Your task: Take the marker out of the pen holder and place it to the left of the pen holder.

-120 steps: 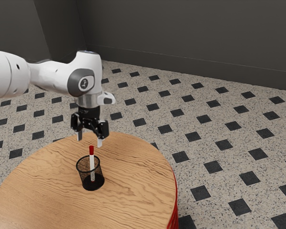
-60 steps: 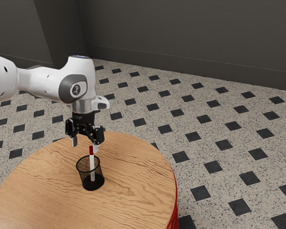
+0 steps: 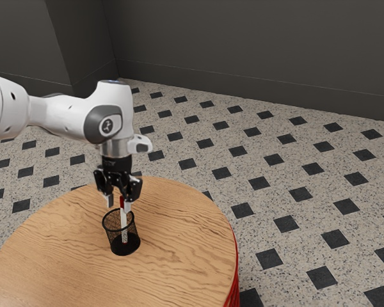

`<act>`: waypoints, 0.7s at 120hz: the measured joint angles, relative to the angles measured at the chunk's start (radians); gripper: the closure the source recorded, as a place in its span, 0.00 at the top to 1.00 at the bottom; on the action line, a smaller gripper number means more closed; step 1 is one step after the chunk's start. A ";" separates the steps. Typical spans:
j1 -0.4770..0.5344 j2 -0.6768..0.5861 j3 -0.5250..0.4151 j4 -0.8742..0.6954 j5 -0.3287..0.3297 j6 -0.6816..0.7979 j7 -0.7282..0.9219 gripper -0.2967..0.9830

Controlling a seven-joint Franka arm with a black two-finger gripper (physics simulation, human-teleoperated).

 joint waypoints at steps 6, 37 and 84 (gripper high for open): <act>-0.002 -0.001 -0.007 -0.001 0.000 0.000 0.000 0.46; -0.001 -0.007 -0.013 -0.001 0.002 0.001 -0.003 0.24; -0.006 -0.124 -0.014 0.185 0.039 -0.215 -0.021 0.17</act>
